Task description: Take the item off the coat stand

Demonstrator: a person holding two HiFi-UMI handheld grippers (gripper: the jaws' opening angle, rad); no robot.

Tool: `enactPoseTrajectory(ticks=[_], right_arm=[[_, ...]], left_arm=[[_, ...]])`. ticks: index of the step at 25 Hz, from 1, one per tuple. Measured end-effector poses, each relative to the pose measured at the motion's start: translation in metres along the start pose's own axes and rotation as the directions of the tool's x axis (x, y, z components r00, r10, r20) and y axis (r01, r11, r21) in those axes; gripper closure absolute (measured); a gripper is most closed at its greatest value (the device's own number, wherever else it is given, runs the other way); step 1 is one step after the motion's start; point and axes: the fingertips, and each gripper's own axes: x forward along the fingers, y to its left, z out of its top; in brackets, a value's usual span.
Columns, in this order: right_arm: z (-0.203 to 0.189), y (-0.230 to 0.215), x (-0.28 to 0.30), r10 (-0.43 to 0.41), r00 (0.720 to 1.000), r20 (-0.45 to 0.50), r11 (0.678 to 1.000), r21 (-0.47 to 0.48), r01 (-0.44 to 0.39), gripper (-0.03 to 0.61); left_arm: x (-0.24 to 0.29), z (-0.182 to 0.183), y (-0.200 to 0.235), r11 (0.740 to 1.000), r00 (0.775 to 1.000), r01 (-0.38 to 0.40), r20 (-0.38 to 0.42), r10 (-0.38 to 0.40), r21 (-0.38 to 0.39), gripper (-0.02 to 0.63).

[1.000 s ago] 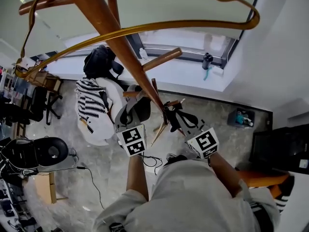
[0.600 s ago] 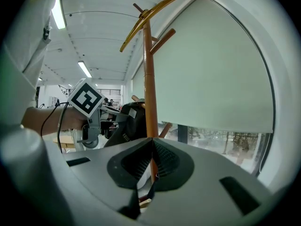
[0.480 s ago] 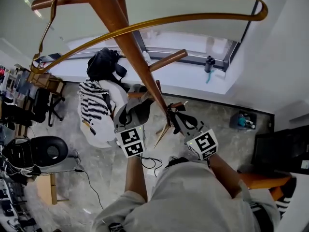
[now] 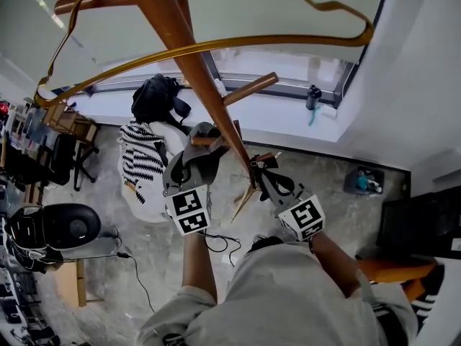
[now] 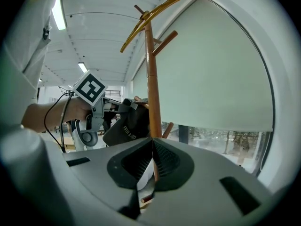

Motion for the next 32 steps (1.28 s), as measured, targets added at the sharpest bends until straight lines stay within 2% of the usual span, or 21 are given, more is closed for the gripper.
enactPoseTrajectory(ticks=[14,32], right_arm=[[0.0,0.011,-0.005,-0.004,1.0,0.011,1.0,-0.001,0.004,0.574],[0.005,0.023,0.002,-0.05,0.998,0.037,0.999,-0.009,0.051,0.574]], left_arm=[[-0.017,0.001,0.019,0.999,0.999,-0.037,0.013,0.037,-0.011,0.586],[-0.01,0.017,0.052,1.0,0.997,-0.026,0.067,0.027,-0.014,0.586]])
